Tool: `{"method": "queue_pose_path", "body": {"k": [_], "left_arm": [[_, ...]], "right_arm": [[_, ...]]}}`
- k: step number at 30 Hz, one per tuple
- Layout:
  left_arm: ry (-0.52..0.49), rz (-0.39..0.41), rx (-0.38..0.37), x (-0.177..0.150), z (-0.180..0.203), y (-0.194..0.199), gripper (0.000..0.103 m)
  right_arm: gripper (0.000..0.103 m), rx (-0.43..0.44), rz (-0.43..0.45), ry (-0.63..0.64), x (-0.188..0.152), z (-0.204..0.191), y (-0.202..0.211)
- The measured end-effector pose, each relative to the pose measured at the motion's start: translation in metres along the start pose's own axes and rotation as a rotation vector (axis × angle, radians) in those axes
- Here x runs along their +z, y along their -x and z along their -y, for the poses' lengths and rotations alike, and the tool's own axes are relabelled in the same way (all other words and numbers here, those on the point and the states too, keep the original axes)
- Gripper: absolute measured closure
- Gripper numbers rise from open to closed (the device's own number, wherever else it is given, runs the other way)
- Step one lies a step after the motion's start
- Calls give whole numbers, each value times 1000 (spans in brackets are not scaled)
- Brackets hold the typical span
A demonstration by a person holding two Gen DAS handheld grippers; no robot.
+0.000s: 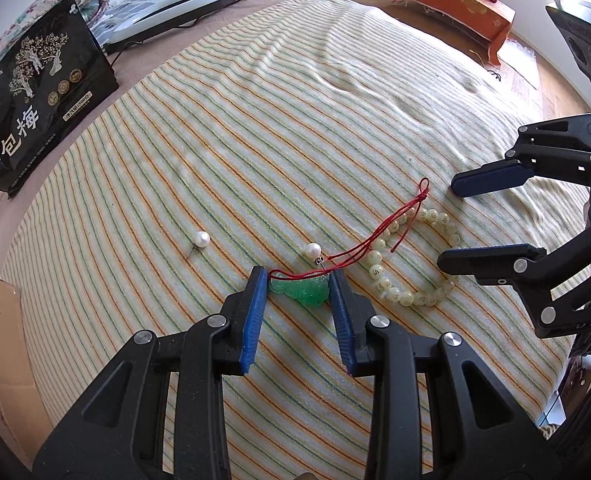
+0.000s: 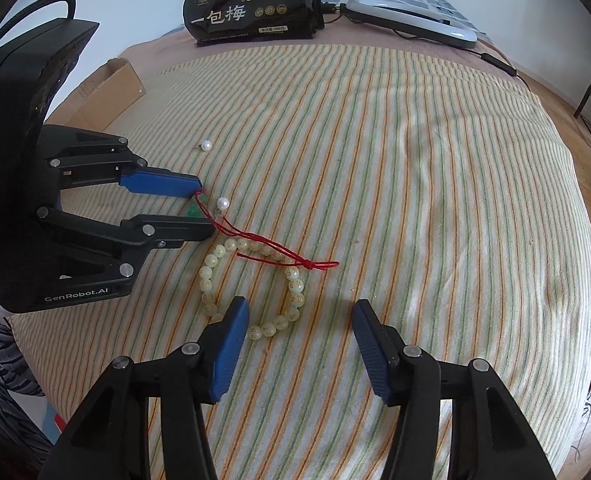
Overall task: Organize jewelry
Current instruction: 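Close the left tool on the jade pendant while the right tool grasps the bracelet, then carry the pendant and bracelet over the box with both tools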
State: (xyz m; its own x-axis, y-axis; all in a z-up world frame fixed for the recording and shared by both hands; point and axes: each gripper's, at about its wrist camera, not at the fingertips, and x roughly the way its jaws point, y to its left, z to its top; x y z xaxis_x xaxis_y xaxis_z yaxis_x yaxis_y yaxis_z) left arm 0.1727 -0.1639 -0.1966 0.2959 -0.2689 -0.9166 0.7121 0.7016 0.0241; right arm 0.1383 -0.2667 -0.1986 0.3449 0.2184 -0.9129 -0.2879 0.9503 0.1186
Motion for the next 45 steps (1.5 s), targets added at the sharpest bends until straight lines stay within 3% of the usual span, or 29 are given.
{"method": "queue_pose_path", "body": {"k": [9, 17, 19, 20, 22, 24, 45], "left_arm": [[25, 7, 2, -8, 0, 3, 74], [60, 3, 2, -16, -3, 11, 75], [75, 3, 5, -18, -5, 14, 75], [80, 5, 6, -18, -6, 16, 75], [93, 15, 12, -20, -9, 22, 75], [111, 30, 13, -20, -14, 30, 75], [234, 248, 25, -16, -33, 123, 75]], "right_arm": [[54, -51, -15, 35, -2, -2, -1], [50, -74, -18, 46, -1, -9, -4], [69, -70, -12, 39, 0, -7, -3], [73, -61, -8, 33, 0, -6, -2], [90, -29, -3, 14, 0, -3, -1], [95, -7, 0, -7, 1, 1, -1], [98, -60, 174, 62, 9, -28, 54]]}}
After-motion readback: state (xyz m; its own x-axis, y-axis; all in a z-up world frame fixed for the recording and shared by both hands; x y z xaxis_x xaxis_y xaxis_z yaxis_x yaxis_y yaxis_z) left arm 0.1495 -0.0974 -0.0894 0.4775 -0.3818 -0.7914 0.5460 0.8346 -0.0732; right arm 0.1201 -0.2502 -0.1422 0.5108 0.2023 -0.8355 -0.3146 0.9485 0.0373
